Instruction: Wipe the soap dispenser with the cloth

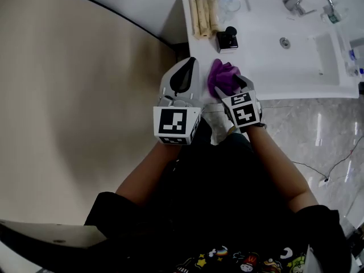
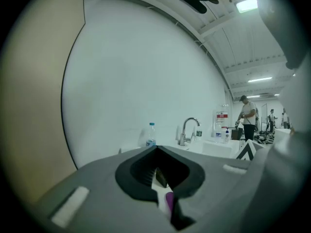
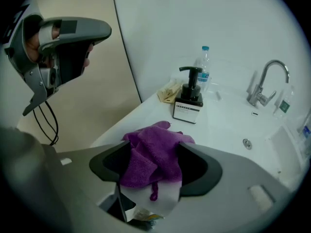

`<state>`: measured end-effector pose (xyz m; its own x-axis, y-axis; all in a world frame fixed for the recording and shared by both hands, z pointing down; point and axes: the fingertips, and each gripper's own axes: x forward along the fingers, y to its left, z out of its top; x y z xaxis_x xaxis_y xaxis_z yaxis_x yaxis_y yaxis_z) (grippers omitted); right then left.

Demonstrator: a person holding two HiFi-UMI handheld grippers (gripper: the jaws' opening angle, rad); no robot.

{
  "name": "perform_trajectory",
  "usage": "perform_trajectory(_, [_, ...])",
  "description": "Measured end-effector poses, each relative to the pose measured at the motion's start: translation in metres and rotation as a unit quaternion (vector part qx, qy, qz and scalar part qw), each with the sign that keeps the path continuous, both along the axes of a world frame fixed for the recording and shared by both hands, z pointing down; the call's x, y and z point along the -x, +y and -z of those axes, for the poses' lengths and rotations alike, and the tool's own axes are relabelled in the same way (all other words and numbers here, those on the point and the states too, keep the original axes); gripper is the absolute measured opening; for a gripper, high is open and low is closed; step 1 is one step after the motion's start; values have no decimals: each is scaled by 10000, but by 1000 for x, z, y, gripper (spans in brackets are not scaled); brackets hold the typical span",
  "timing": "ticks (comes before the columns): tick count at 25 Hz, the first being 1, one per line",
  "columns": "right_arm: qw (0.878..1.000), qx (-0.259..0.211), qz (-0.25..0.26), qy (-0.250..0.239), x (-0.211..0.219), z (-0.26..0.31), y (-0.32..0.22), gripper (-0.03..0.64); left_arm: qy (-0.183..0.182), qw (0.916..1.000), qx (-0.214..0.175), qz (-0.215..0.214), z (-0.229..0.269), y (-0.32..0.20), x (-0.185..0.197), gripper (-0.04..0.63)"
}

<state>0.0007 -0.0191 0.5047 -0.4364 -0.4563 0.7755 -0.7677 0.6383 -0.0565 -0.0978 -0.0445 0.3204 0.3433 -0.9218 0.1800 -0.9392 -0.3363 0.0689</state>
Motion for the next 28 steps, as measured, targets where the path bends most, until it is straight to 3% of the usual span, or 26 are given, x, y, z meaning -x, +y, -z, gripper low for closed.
perform_trajectory(8, [9986,298,-37,428,6,-23,-11,285,275,9991,214,-232,-20,-16,4,0])
perform_trajectory(12, [9980,461,4,439,9,-28,-15,228,286,9988,313,-243,-24,-20,6,0])
perform_trajectory(17, [9985,535,52,121,6,-18,-22,127,206,9992,315,-134,-22,-35,6,0])
perform_trajectory(22, [9983,461,33,-354,-4,8,-32,112,80,9993,313,-193,-17,-51,-10,0])
perform_trajectory(28, [9956,-105,-46,-932,-7,63,-53,112,18,9990,341,-305,-17,-62,-30,0])
